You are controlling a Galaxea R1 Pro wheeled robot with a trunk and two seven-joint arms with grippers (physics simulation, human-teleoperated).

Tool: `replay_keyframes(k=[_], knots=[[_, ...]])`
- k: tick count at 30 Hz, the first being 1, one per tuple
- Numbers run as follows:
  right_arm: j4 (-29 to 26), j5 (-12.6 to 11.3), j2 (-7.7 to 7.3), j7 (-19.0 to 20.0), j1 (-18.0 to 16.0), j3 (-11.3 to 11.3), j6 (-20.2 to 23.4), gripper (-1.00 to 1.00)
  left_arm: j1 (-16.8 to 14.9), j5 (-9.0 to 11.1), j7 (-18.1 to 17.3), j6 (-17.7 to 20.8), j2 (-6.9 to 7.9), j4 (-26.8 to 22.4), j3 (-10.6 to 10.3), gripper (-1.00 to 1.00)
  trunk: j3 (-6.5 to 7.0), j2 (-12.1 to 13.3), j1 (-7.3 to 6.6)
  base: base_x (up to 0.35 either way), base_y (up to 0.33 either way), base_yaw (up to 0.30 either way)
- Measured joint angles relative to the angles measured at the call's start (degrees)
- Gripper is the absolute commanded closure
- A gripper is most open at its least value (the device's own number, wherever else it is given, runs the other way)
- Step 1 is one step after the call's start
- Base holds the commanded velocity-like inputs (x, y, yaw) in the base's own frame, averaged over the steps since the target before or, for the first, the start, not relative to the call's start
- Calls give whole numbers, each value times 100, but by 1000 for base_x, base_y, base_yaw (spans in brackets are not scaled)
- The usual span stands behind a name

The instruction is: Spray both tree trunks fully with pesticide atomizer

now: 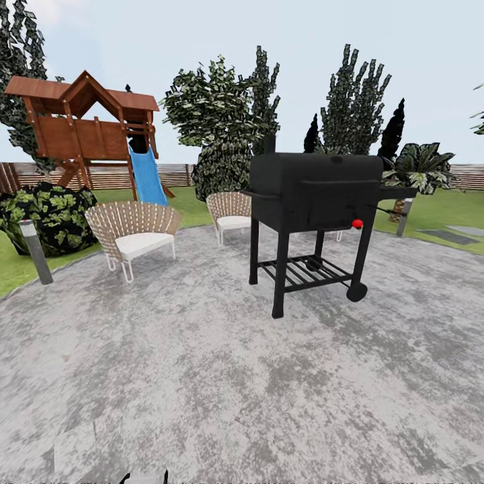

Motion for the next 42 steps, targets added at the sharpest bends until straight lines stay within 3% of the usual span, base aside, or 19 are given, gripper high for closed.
replay_keyframes(k=[22,26,32,38,42], knots=[[-13,-1,-1,-4,0,1,0,-100,0,-7,0,0,9,-32,0,-100,-371,-882,483,0,0,-137],[-130,4,-9,-15,-1,7,4,-100,-1,-15,0,-1,14,-437,0,-100,-371,-884,484,0,0,-5],[-815,-3,-24,6,0,9,75,-100,-6,-24,0,0,-2,-1420,0,-100,-388,-923,505,0,0,0],[-857,2,-5,20,0,14,87,-100,-30,-26,0,1,-14,-1654,-5,-100,-496,-1163,637,0,0,0],[-845,3,-5,25,0,14,86,-100,-34,-26,0,7,-15,-1657,-8,-100,-497,-1165,638,0,0,0]])
